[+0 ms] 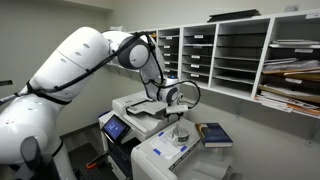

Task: Put the marker in the cup

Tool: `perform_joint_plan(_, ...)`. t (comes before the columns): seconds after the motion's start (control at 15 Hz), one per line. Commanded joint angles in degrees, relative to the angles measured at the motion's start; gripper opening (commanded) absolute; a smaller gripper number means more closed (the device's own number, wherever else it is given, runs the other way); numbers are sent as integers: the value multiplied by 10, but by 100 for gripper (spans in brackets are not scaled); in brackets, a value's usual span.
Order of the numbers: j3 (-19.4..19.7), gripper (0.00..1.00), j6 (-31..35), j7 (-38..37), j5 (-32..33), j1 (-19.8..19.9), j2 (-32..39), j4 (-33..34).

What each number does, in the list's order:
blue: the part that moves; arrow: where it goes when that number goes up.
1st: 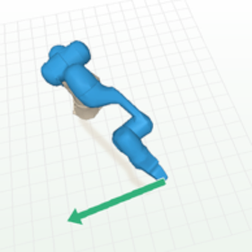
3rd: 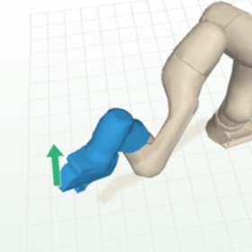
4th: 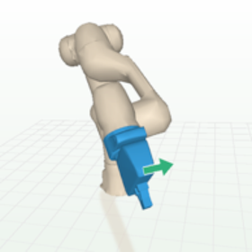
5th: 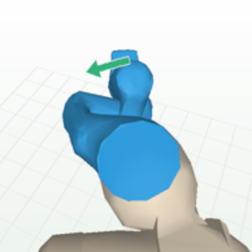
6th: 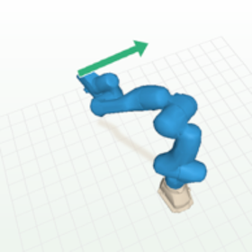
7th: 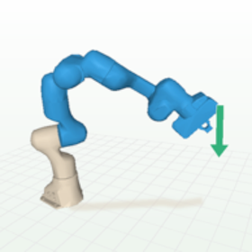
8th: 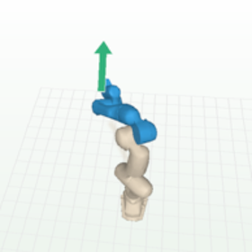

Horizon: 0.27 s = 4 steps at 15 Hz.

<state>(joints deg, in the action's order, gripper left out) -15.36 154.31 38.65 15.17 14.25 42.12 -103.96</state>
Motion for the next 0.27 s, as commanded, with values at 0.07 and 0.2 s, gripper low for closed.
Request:
perform_joint_plan(0.07, 102, 100, -72, -154, 19, -109, -113, -73)
perform_joint_plan(0.2, 144, 100, -83, -229, 41, -154, -148, -101)
